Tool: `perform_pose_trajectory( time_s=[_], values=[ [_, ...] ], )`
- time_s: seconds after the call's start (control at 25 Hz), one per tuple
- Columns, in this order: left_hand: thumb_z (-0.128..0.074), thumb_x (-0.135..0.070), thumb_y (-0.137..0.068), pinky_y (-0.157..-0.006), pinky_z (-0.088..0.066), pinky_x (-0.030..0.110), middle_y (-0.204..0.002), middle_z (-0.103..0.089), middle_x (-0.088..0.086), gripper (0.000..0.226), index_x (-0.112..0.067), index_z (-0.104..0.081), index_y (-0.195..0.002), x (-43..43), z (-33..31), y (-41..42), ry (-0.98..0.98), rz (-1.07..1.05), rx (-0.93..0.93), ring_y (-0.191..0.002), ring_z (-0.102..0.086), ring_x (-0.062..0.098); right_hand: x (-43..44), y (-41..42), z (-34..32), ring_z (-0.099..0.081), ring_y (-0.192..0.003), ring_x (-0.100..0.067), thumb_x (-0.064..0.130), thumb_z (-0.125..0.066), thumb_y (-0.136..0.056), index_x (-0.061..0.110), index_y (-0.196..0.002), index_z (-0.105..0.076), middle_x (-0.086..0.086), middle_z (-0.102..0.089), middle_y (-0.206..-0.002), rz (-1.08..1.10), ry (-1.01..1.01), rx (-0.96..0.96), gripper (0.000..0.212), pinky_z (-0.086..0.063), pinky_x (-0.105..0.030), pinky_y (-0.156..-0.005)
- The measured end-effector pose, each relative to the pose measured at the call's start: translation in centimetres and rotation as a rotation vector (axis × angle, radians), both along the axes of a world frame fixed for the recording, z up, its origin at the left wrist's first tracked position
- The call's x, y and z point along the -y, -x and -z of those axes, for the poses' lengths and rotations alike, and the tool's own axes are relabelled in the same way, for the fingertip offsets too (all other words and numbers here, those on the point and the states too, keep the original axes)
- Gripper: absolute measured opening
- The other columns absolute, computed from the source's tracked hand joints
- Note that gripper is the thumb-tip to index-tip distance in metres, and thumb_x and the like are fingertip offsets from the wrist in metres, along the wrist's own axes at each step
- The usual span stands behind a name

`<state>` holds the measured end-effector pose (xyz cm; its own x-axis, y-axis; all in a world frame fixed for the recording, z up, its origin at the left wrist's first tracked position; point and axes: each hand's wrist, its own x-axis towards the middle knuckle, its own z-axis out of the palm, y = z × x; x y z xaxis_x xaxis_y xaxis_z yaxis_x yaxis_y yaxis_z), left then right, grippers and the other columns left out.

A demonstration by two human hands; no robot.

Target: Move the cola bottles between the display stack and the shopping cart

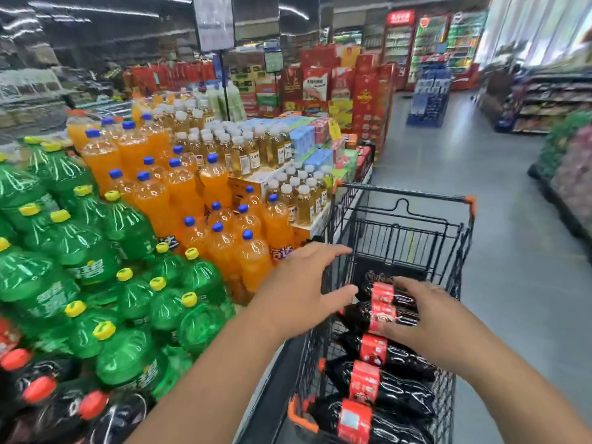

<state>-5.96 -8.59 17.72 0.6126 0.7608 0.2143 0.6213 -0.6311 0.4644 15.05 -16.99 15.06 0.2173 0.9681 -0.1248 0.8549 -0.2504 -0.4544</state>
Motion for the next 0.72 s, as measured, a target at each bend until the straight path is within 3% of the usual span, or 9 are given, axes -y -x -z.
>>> perform_pose_trajectory(
  time_s=[0.16,0.4,0.72],
  values=[
    [-0.065,-0.049,-0.095,-0.117,-0.037,0.037,-0.150,-0.049,-0.010,0.061,-0.033,-0.044,-0.150,-3.6,1.8,-3.2,0.011,0.102,-0.032,-0.140,-0.042,0.011,-1.8,-1.5,1.6,-0.039,-0.138,-0.017,0.064,-0.069,-0.076,0.034,-0.152,-0.024,0.003,-0.037,-0.153,0.085,0.027,0.000,0.093,-0.036,-0.033,-0.112],
    [-0.064,-0.049,-0.096,-0.118,-0.036,0.038,-0.154,-0.043,-0.009,0.065,-0.033,-0.038,-0.153,-8.2,6.6,-6.3,0.104,0.217,-0.089,-0.142,-0.040,0.014,-4.5,-2.8,4.9,-0.044,-0.132,-0.020,0.055,-0.072,-0.077,0.030,-0.150,-0.033,-0.002,-0.043,-0.147,0.226,0.076,-0.014,0.086,-0.038,-0.032,-0.106],
    [-0.065,-0.044,-0.096,-0.117,-0.036,0.038,-0.151,-0.046,-0.008,0.063,-0.034,-0.039,-0.152,-10.8,13.6,-9.5,0.245,0.297,-0.164,-0.140,-0.041,0.015,-5.9,-5.7,11.1,-0.036,-0.139,-0.023,0.053,-0.071,-0.080,0.029,-0.153,-0.026,-0.006,-0.033,-0.153,0.296,0.264,-0.032,0.089,-0.033,-0.030,-0.109]
  ],
)
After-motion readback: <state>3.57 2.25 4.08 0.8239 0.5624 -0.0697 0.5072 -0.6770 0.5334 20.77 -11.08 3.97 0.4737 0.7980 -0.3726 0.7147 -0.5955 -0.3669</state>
